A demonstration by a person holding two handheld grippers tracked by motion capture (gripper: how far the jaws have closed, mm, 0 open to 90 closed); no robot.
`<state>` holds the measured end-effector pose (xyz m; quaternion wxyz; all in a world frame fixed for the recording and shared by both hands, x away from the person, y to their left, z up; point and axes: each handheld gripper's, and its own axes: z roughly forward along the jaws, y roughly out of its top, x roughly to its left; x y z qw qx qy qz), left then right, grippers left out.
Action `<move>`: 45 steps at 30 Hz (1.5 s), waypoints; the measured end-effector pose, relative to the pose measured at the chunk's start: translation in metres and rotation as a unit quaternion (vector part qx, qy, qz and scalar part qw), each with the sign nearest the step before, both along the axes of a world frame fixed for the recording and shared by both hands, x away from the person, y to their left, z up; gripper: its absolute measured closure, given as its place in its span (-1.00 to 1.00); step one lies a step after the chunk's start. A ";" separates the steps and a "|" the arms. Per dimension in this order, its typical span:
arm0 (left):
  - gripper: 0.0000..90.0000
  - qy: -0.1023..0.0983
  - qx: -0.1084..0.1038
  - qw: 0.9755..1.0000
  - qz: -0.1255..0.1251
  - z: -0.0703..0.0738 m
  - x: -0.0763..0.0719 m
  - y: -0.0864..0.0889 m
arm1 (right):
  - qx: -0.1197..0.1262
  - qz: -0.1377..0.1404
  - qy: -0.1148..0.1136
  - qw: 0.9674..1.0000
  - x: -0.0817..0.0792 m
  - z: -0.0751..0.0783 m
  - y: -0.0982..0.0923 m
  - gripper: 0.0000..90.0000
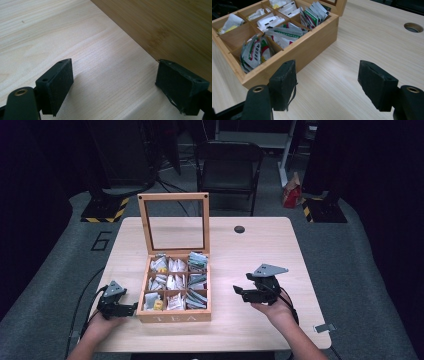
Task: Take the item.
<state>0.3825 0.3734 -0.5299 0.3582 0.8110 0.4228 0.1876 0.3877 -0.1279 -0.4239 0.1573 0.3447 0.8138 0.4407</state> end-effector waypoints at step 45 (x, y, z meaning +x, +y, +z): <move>-0.69 0.000 -0.001 1.000 0.001 0.000 0.000 0.000 | 0.000 0.093 -0.016 0.996 0.006 0.001 0.071 0.14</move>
